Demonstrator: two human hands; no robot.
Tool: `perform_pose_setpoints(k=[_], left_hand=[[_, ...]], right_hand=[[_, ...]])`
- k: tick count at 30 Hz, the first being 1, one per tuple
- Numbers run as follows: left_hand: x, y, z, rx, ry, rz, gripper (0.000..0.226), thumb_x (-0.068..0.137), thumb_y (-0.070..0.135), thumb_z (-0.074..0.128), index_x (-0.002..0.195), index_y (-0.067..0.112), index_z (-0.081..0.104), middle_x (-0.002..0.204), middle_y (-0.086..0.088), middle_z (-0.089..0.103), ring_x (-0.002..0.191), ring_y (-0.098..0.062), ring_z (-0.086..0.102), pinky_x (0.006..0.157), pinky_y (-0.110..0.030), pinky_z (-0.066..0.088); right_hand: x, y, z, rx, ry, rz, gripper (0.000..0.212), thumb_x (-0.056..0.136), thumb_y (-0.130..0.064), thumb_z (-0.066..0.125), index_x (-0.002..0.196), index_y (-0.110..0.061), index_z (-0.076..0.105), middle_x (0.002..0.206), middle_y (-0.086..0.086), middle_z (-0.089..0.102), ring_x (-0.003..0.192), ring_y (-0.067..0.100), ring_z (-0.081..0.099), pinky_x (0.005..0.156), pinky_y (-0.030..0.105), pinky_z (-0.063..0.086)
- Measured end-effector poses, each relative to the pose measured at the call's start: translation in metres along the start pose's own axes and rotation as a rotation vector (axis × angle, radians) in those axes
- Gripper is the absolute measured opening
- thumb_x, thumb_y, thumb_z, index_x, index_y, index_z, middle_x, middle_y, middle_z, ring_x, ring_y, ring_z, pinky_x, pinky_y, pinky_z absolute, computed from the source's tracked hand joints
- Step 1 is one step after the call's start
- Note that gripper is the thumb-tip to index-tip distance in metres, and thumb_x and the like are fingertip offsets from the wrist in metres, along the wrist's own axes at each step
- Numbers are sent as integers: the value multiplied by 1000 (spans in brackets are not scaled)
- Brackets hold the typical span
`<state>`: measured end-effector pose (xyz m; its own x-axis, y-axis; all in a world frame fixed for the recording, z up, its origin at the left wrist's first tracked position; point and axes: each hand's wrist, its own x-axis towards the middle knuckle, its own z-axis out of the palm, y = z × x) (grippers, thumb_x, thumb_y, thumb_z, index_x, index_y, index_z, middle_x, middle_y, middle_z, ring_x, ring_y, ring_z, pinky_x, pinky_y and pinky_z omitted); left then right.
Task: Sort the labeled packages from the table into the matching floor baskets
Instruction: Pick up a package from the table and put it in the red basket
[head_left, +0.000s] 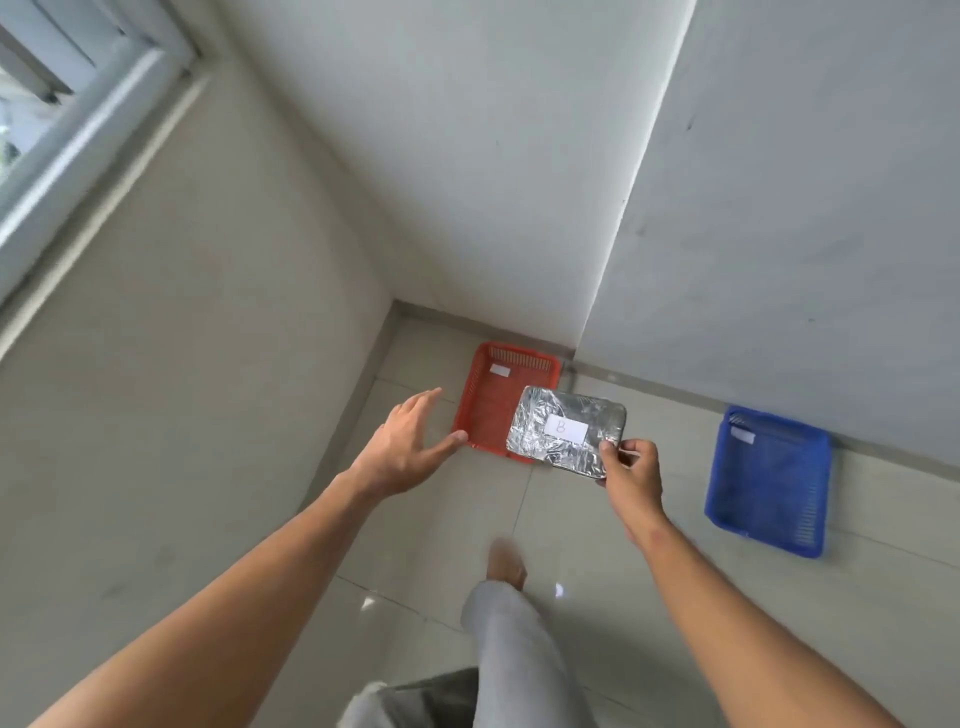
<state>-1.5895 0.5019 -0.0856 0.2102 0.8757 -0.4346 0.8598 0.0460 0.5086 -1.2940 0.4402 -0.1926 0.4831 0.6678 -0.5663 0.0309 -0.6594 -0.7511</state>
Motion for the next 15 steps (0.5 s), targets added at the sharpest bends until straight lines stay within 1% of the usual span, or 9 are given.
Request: perform_pose_setpoints(k=[2, 4, 6, 8, 12, 14, 15], left_hand=[[30, -16, 4, -51, -23, -23, 80, 92, 60, 54, 154, 15, 29, 159, -6, 33, 147, -22, 27, 119, -36, 22], [59, -37, 15, -119, -51, -61, 76, 93, 56, 55, 153, 15, 31, 158, -7, 34, 147, -22, 27, 118, -33, 21], [89, -60, 34, -181, -77, -109, 72, 95, 50, 56, 152, 14, 32, 156, -8, 36, 146, -21, 29, 116, -29, 21], [122, -88, 62, -244, -105, -163, 68, 97, 43, 55, 153, 13, 33, 154, -10, 37, 144, -22, 33, 117, -31, 23], [199, -153, 130, -304, -146, -228, 58, 101, 24, 50, 154, 12, 31, 152, -15, 37, 141, -30, 37, 118, -45, 29], [237, -188, 168, -307, -159, -237, 55, 100, 14, 47, 153, 14, 32, 153, -15, 37, 141, -32, 37, 118, -44, 29], [255, -204, 186, -304, -170, -232, 55, 99, 9, 45, 153, 15, 32, 153, -14, 37, 141, -31, 37, 119, -40, 28]], right_hand=[[13, 0, 28, -52, 36, 29, 32, 84, -41, 66, 102, -20, 50, 97, 2, 70, 85, 27, 69, 83, 52, 56], [24, -1, 54, -90, 58, 47, 29, 88, -32, 66, 106, -14, 51, 97, 3, 67, 89, 30, 66, 85, 46, 53], [41, 7, 80, -119, 75, 46, 27, 90, -26, 66, 107, -10, 52, 97, 5, 65, 90, 30, 64, 83, 41, 50], [66, 29, 107, -131, 82, 42, 24, 91, -22, 65, 106, -8, 52, 97, 7, 64, 90, 29, 63, 81, 38, 47], [129, 87, 172, -163, 92, 34, 22, 91, -17, 65, 105, -6, 50, 96, 8, 63, 89, 29, 63, 77, 35, 47], [163, 119, 206, -175, 85, 23, 24, 92, -15, 65, 107, -4, 50, 93, 6, 61, 85, 26, 60, 75, 30, 44], [180, 133, 222, -175, 86, 20, 24, 92, -14, 64, 108, -3, 50, 90, 4, 60, 83, 25, 59, 74, 29, 42]])
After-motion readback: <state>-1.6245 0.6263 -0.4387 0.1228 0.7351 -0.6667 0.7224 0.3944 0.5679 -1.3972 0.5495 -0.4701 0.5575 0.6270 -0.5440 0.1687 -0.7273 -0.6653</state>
